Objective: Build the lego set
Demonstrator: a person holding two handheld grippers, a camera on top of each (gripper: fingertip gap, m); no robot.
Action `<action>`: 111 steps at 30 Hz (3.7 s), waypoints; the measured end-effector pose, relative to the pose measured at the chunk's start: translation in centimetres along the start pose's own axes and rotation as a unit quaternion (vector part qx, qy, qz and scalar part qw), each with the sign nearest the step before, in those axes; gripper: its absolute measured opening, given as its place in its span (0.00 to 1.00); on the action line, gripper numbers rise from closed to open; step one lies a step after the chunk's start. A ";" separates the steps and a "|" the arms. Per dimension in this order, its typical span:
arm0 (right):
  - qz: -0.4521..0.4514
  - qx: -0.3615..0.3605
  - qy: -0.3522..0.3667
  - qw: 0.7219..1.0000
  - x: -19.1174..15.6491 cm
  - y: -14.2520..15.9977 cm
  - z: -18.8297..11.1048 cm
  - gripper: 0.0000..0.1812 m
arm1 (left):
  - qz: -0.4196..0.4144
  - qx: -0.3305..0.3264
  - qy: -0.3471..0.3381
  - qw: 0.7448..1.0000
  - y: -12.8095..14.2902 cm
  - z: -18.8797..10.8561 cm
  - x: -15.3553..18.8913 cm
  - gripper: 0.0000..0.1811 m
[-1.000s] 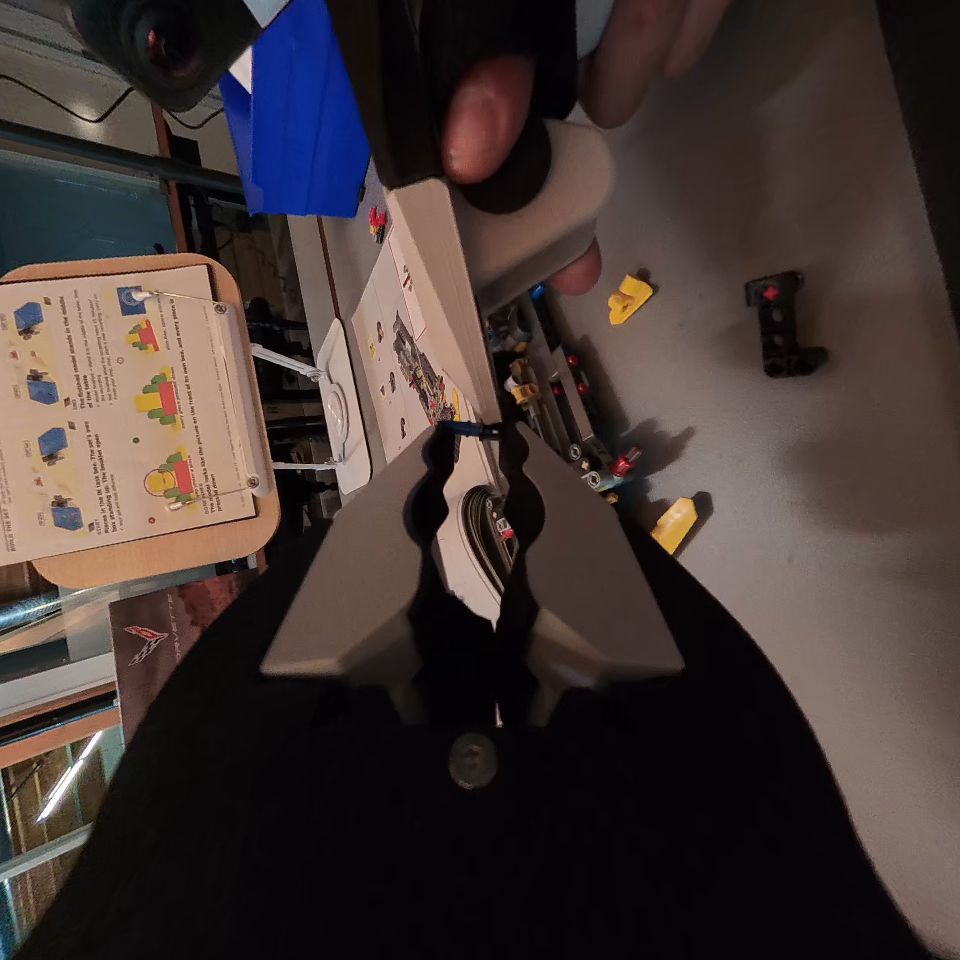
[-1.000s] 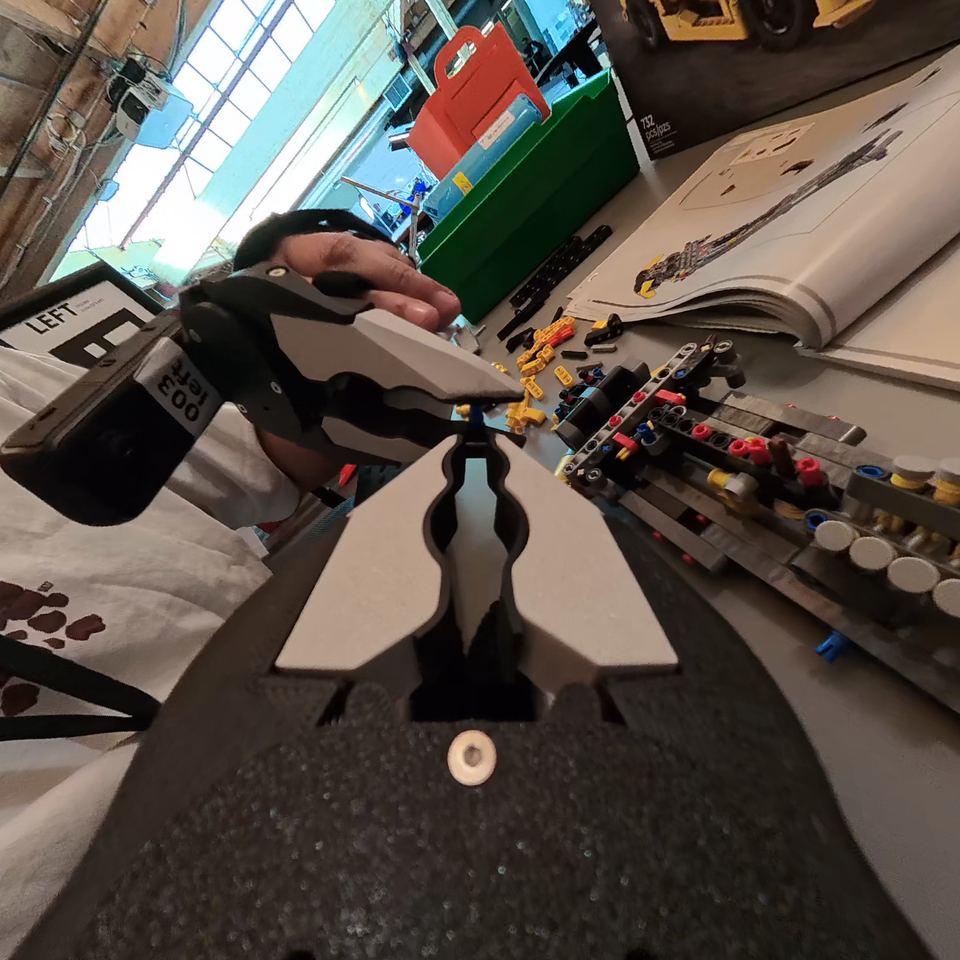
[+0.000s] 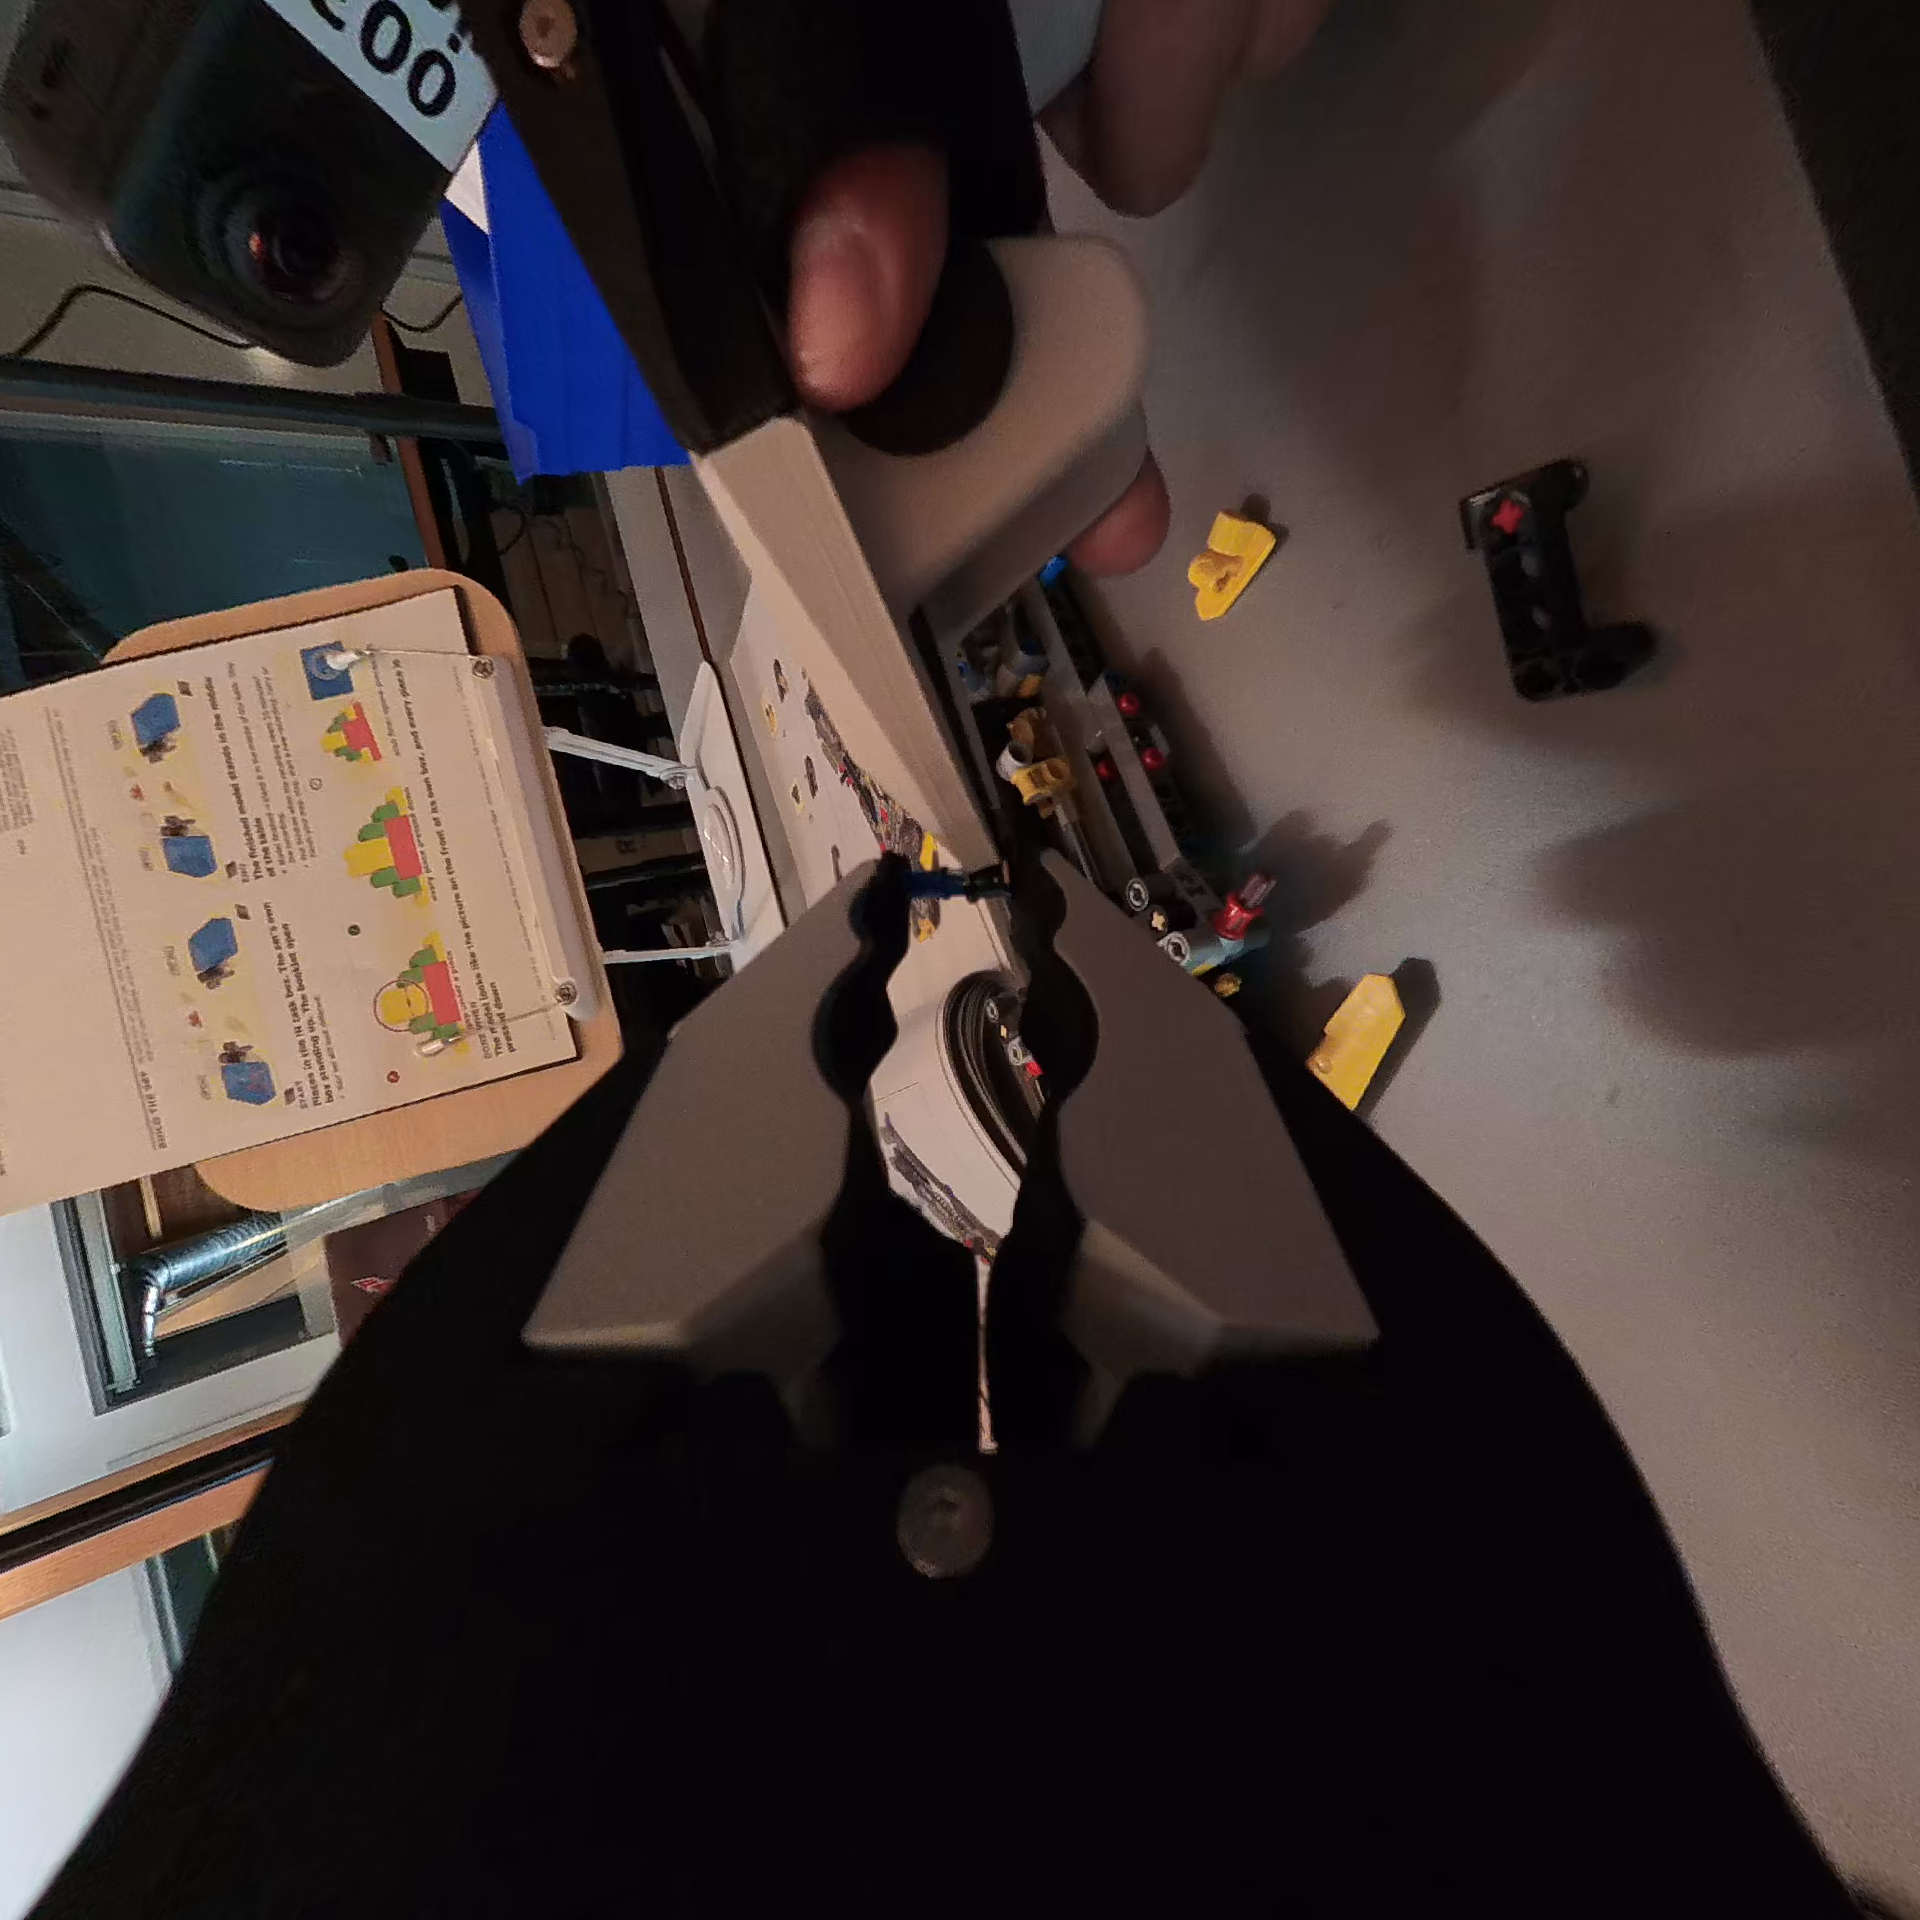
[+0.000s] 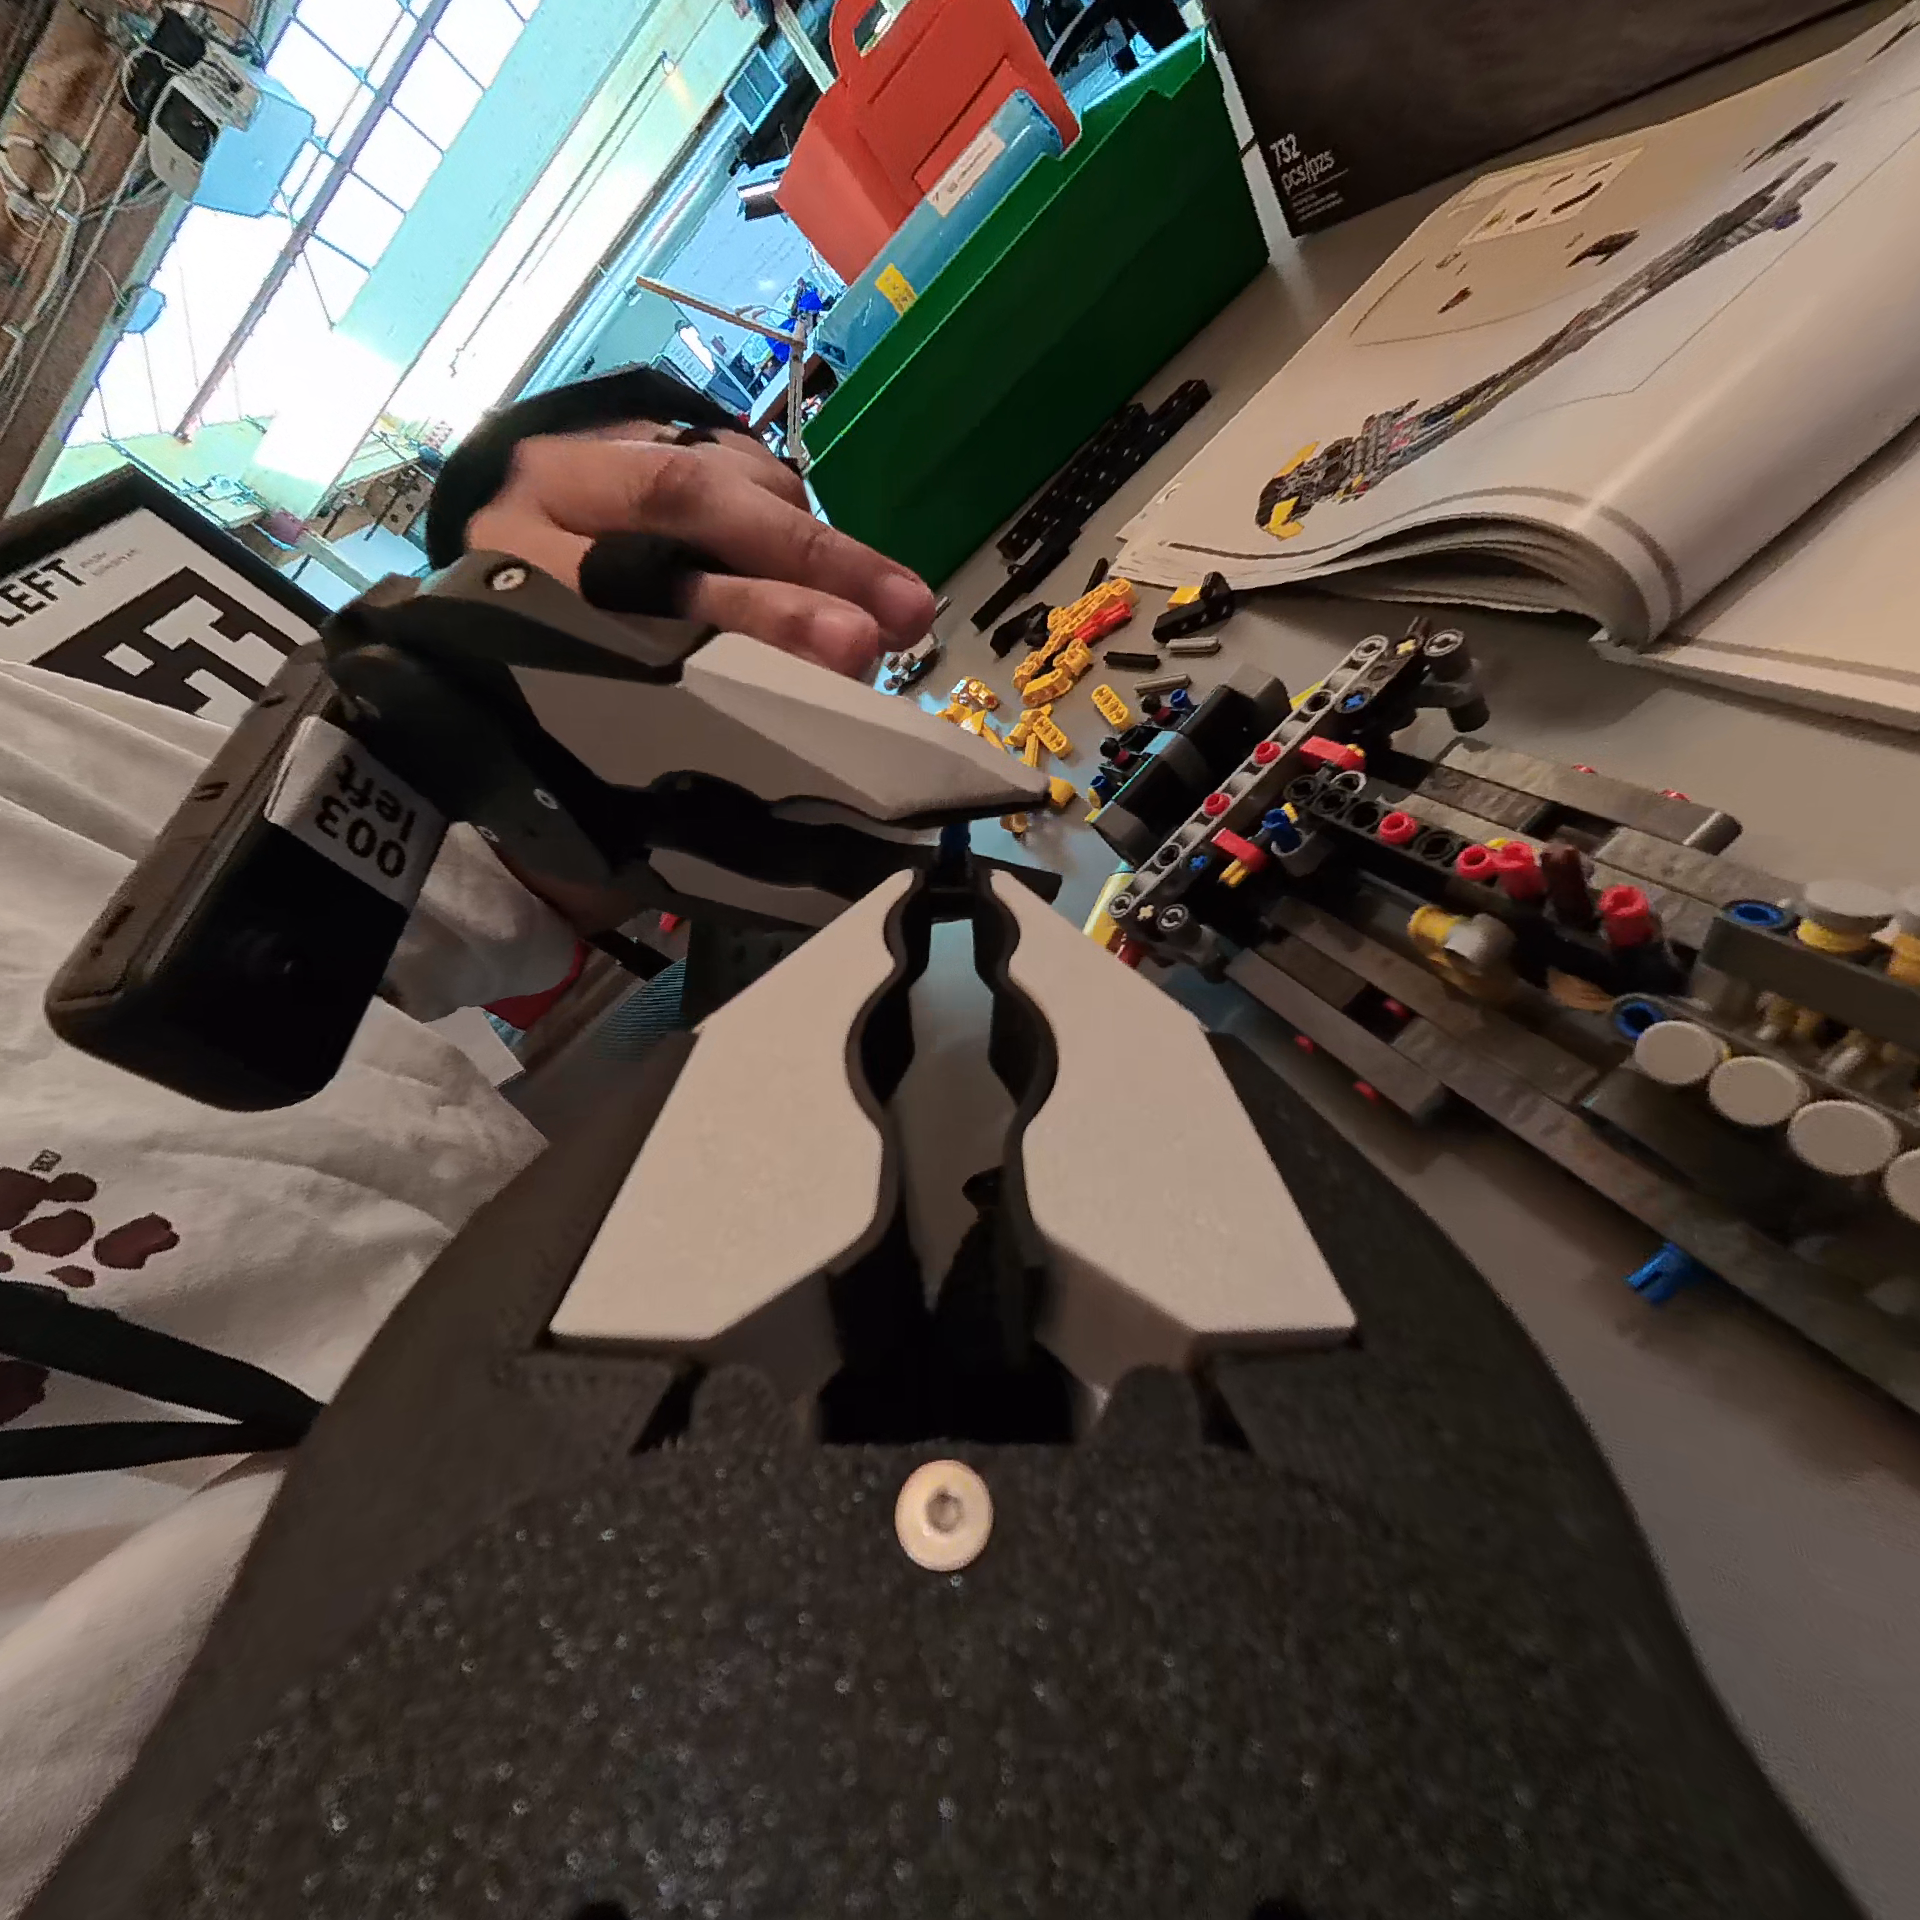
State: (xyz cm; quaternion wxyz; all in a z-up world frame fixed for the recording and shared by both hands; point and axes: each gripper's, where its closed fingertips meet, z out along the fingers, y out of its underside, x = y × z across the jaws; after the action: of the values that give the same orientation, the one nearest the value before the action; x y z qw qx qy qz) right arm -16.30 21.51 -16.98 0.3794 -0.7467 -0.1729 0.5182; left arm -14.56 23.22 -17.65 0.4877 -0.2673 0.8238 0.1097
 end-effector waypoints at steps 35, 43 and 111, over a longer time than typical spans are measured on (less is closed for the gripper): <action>-0.132 0.180 -0.025 0.974 -2.8 -5.3 -3.5 0.03 | -0.569 0.362 0.191 0.713 -3.1 -3.6 -4.6 0.11; -0.169 0.152 -0.058 0.972 -4.4 -4.3 -2.5 0.04 | -0.543 0.388 0.184 0.722 -3.2 -5.0 -4.6 0.05; -0.193 0.126 -0.093 0.969 -7.4 -2.9 -3.0 0.23 | -0.535 0.432 0.225 0.690 -4.8 -6.2 -3.7 0.03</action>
State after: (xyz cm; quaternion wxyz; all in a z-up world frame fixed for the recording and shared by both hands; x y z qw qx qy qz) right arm -16.19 17.44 -9.56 0.5458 -0.5939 -0.2816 0.5198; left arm -15.19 17.73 -10.95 0.3256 -0.4392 0.5822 -0.6018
